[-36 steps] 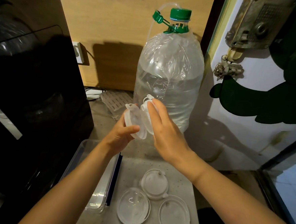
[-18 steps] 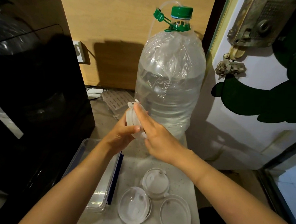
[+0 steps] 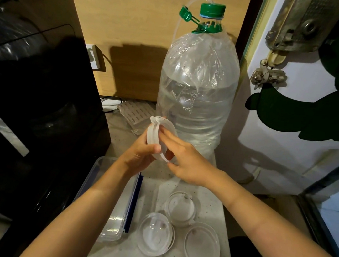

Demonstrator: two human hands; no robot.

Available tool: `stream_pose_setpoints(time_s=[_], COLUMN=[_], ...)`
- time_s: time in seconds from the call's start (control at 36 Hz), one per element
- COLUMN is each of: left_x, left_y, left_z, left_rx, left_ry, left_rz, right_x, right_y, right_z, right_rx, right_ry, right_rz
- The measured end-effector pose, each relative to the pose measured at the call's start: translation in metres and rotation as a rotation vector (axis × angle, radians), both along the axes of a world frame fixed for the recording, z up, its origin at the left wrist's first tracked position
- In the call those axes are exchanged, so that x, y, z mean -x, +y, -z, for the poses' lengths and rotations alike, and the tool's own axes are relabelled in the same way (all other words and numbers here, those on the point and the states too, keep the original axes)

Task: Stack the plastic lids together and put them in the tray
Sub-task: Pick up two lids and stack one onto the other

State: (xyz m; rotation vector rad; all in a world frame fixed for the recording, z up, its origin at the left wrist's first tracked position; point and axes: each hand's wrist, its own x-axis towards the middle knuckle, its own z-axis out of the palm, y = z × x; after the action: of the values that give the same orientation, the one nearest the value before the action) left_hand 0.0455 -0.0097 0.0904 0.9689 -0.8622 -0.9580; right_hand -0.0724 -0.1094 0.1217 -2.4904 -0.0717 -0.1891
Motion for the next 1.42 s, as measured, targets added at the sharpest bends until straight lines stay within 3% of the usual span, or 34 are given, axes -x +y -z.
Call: stream_pose_setpoints(time_s=[0.58, 0.78, 0.86, 1.14, 1.42], left_x=[-0.003, -0.010, -0.013, -0.007, 0.001], left_y=[0.000, 0.008, 0.011, 0.020, 0.031], left_z=[0.013, 0.024, 0.031, 0.046, 0.053], left_rx=[-0.089, -0.141, -0.186, -0.217, -0.272], left_ry=[-0.017, -0.004, 0.014, 0.032, 0.030], left_rz=[-0.018, -0.051, -0.086, -0.062, -0.056], right_x=[-0.003, 0.007, 0.016, 0.039, 0.033], right_y=[-0.003, -0.017, -0.026, -0.026, -0.005], right_z=[0.007, 0.021, 0.036, 0.116, 0.140], right_rx=[-0.064, -0.184, -0.195, 0.108, 0.424], right_ry=[0.133, 0.070, 0.130, 0.544, 0.652], right_rz=[-0.053, 0.053, 0.126, 0.181, 0.087])
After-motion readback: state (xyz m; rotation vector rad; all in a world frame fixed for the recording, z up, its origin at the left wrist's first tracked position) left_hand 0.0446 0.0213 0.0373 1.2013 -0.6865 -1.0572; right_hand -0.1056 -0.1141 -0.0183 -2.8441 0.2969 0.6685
